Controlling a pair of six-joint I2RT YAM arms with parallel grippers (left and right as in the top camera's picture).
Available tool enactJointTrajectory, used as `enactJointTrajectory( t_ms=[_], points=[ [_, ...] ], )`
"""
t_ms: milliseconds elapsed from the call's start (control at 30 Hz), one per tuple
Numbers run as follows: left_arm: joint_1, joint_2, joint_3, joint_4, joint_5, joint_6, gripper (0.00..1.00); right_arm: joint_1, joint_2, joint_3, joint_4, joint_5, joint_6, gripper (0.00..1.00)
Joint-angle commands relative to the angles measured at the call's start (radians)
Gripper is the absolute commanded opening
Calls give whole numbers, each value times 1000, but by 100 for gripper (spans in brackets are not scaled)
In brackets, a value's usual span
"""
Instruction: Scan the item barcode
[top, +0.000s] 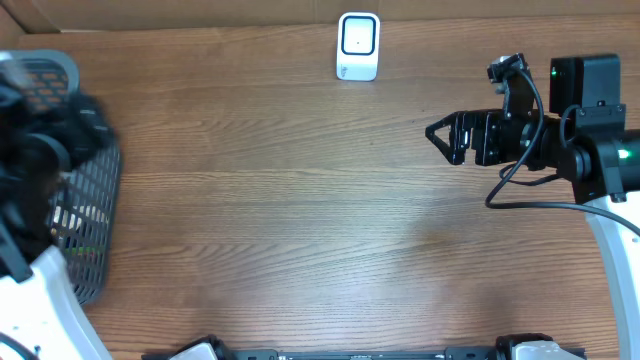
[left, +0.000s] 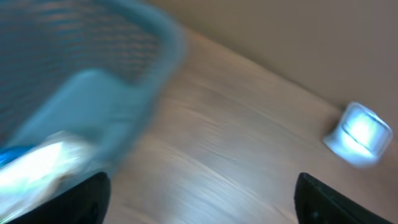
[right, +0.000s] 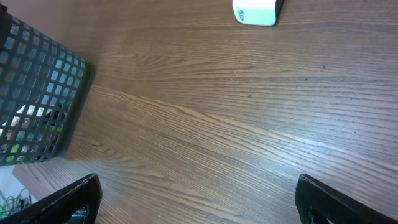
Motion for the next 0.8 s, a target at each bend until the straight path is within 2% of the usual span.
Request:
enactJointTrajectory(
  t_ms=[0,267,333,433,567,767],
  points=[
    [143,66,28,-15,-95,-113,90,6,-14,31,0,-16,6,100],
    [405,191,28,-118,-91,-243,91,6,-14,31,-27,-16,6,100],
    [452,217,24,-154,-110,-278,97,6,-14,31,-36,-16,6,100],
    [513,256,-1,-180,-119,-330,99,6,-14,31,-43,-16,6,100],
    [546,291,-86,-156,-117,-330,99,6,-14,31,-44,-16,6,100],
    [558,314,-253,0,-112,-354,100,6,-14,31,-44,-16,6,100]
  ],
)
